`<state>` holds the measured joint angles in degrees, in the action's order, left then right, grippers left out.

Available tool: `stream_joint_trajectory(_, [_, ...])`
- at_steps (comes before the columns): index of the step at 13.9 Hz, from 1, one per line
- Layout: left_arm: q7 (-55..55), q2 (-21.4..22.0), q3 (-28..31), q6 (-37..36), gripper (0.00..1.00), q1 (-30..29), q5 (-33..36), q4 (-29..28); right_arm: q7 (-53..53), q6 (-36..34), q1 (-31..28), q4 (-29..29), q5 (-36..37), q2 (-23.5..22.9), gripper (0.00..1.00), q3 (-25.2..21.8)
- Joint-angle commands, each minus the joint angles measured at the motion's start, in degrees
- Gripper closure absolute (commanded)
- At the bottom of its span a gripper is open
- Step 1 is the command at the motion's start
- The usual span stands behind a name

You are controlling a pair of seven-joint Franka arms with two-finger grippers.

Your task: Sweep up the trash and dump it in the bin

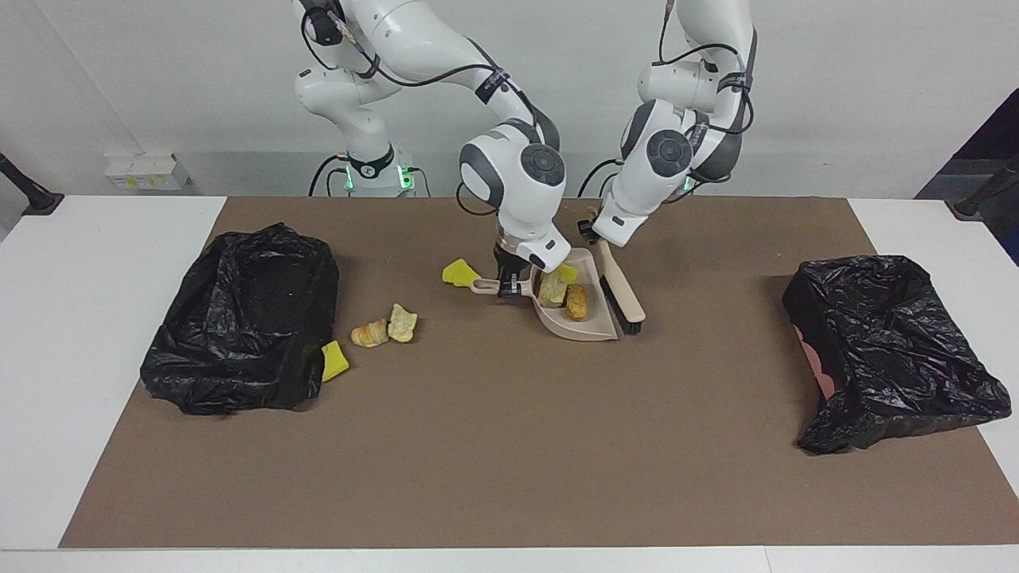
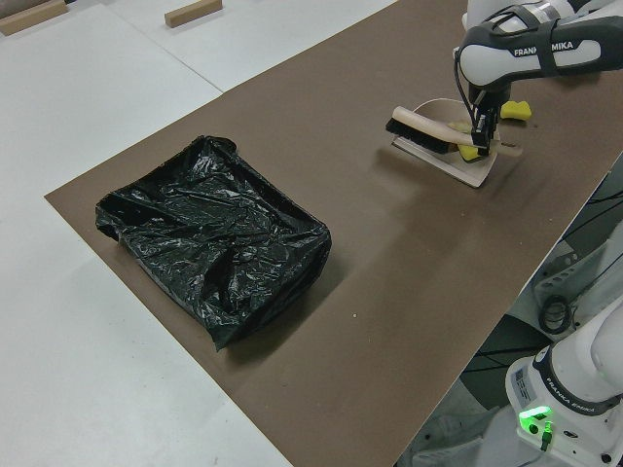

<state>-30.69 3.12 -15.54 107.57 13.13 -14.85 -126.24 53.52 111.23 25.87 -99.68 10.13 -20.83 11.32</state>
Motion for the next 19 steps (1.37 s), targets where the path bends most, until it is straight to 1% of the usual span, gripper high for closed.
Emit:
stream_joint_trajectory(1, [0.55, 0.66, -0.28, -5.00, 1.00, 0.13, 2.63, 1.87, 4.91, 0.31, -3.09, -0.70, -3.62, 2.80, 1.00, 0.54])
stream_joint_trajectory(3, [-0.06, 1.27, -1.06, -4.74, 1.00, 1.97, 2.63, 1.61, 8.86, -2.75, -6.43, 0.26, -3.98, 4.21, 1.00, 0.63])
stream_joint_trajectory(5, [-0.59, 1.45, -3.17, -1.86, 1.00, 4.00, 2.63, 1.26, 13.17, -7.15, -10.03, 2.81, -3.98, 4.91, 1.00, 0.55])
stream_joint_trajectory(6, [-0.51, 2.84, -4.83, -1.58, 1.00, 4.01, 2.54, 0.04, 14.23, -8.73, -11.79, 3.86, -4.33, 5.27, 1.00, 0.63])
stream_joint_trajectory(8, [-0.60, 6.71, -8.26, -1.23, 1.00, 4.09, 1.67, -4.69, 15.20, -11.37, -16.09, 5.89, -4.16, 6.84, 1.00, 0.46])
stream_joint_trajectory(9, [-0.60, 8.64, -9.23, -0.96, 1.00, 4.35, 0.01, -6.55, 16.60, -11.65, -18.46, 6.07, -4.16, 7.90, 1.00, 0.46])
stream_joint_trajectory(11, [-1.12, 10.15, -10.99, 0.17, 1.00, 7.59, -4.12, -9.63, 21.94, -11.82, -23.82, 6.68, -4.24, 8.95, 1.00, 0.37])
stream_joint_trajectory(12, [-2.78, 10.59, -12.65, 1.92, 1.00, 7.87, -4.57, -11.47, 24.41, -12.61, -26.63, 6.86, -4.16, 9.31, 1.00, 0.28])
stream_joint_trajectory(14, [-6.47, 10.94, -16.69, 4.30, 1.00, 7.70, -6.67, -13.41, 28.64, -13.84, -32.61, 7.74, -3.55, 10.01, 1.00, 0.19])
stream_joint_trajectory(15, [-7.96, 10.86, -17.58, 5.53, 1.00, 7.70, -7.56, -13.68, 29.35, -13.85, -35.16, 8.44, -3.19, 10.28, 1.00, 0.11])
stream_joint_trajectory(17, [-11.83, 11.55, -20.65, 10.00, 1.00, 7.79, -9.58, -16.57, 30.32, -13.93, -39.82, 9.32, -2.93, 10.54, 1.00, -0.07])
stream_joint_trajectory(19, [-12.90, 11.65, -21.19, 11.52, 1.00, 7.87, -11.16, -18.25, 32.60, -13.85, -44.92, 9.67, -1.09, 10.63, 1.00, -0.16])
